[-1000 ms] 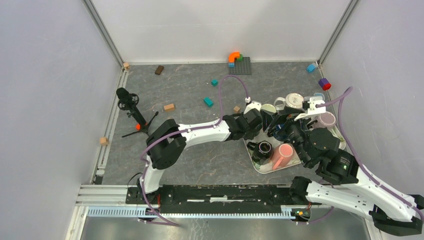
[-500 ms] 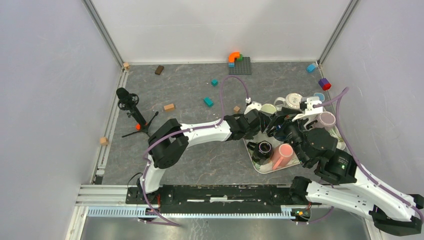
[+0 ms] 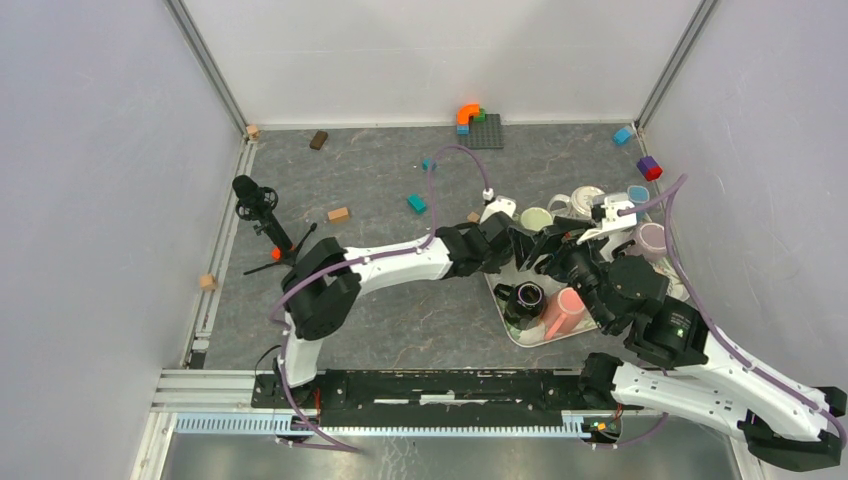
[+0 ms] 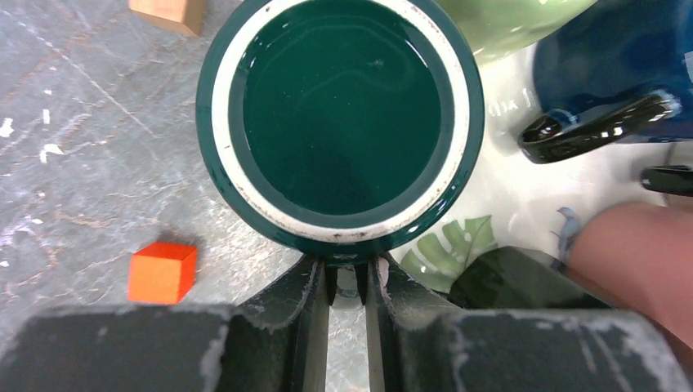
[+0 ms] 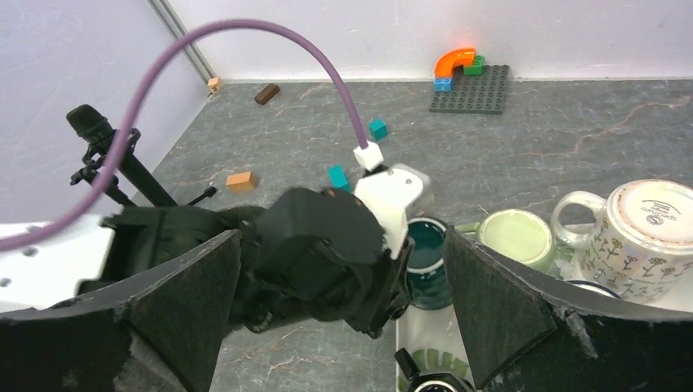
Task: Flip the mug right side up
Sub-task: Turn over the cup on the tray.
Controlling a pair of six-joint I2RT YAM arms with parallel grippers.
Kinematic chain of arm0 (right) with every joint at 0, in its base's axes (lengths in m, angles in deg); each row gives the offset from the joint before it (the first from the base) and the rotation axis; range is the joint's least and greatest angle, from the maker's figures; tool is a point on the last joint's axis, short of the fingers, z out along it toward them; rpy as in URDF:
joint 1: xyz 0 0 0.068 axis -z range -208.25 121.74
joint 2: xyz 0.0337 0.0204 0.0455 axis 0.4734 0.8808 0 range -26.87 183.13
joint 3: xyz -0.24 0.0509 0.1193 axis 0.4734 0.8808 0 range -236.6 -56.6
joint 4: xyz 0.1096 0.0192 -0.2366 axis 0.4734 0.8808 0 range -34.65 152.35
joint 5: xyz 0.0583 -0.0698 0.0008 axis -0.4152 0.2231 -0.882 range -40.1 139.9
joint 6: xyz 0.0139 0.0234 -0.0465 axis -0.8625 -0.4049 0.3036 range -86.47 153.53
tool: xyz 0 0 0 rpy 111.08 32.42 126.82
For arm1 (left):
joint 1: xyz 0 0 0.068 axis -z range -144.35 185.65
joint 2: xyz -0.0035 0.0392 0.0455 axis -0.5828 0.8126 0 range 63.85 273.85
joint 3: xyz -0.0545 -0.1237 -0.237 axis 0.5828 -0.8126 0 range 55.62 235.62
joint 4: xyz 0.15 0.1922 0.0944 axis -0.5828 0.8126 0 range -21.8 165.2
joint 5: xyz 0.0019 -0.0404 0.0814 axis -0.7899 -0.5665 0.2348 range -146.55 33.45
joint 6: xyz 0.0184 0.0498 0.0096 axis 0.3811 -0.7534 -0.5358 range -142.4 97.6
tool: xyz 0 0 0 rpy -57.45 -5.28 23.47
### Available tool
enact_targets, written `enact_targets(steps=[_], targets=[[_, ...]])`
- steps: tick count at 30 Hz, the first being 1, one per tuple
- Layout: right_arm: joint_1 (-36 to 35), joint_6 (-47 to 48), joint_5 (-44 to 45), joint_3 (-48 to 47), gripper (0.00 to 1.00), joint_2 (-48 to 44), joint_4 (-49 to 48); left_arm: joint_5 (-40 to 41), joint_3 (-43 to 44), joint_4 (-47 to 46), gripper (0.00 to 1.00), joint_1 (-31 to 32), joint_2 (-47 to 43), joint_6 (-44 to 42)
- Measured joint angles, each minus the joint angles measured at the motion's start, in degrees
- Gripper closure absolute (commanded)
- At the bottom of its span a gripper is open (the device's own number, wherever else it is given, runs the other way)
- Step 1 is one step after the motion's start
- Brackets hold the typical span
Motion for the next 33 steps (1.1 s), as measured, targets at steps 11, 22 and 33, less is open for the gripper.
enact_targets(steps=[11,22,33], targets=[[0.0,0.2,-9.6,0.1,0.02,1.6,-4.5,-4.2,-3.8,-0.4,0.98,-6.4,-16.6,0.0],[4.8,-0.7,-30.6,0.7,0.02,12.9,-13.7,-9.3,-3.4,5.4,0.98,-15.7,-28.3,-0.1],[24.5,-18.2,-60.5,11.5,0.02,19.4,-41.8,-15.7,-0.1,10.0,0.98,-20.3,-34.6,0.0]])
